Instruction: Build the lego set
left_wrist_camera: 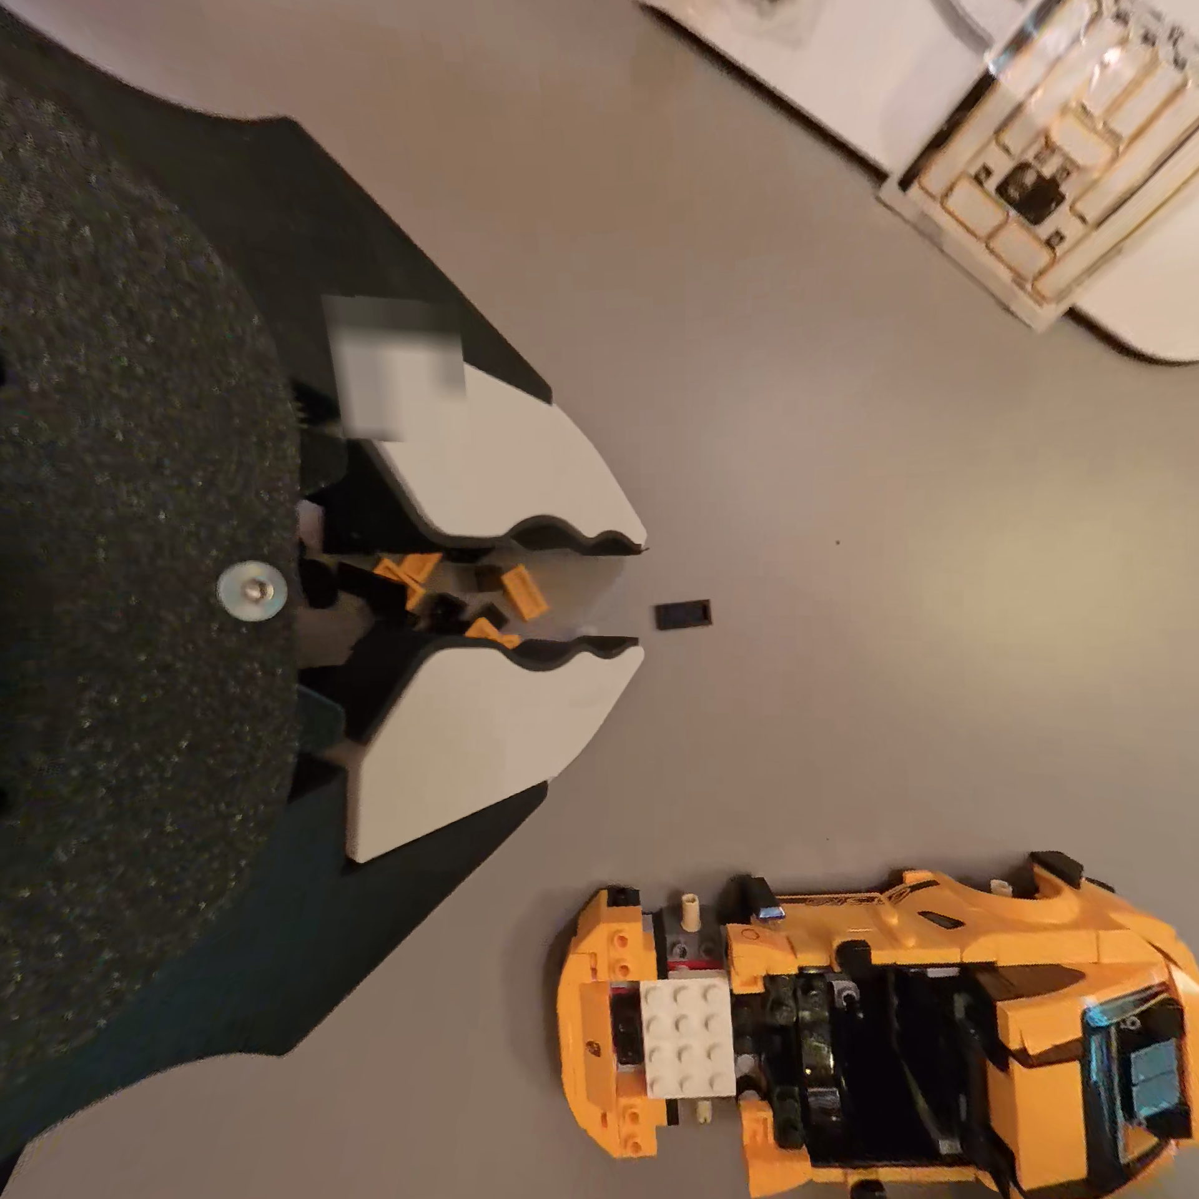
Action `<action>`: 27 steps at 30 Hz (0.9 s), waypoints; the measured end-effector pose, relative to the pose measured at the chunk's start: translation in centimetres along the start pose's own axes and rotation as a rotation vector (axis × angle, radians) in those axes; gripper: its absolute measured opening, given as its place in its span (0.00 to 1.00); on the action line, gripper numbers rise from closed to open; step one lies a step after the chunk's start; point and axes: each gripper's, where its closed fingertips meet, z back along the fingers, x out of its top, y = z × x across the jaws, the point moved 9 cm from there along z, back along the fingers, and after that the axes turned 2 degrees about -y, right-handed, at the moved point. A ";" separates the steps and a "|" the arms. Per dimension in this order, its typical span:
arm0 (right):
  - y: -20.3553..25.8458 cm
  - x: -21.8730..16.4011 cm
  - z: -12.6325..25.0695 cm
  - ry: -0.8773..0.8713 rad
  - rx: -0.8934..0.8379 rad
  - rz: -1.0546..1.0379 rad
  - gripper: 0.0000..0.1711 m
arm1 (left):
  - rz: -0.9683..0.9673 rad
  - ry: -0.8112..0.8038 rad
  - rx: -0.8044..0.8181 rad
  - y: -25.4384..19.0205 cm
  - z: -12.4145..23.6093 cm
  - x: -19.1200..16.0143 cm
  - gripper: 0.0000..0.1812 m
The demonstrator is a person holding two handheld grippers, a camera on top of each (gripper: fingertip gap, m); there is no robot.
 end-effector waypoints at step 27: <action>0.0 -0.1 0.0 0.012 -0.007 0.018 0.15 | -0.083 0.066 -0.061 -1.5 2.0 -0.8 0.12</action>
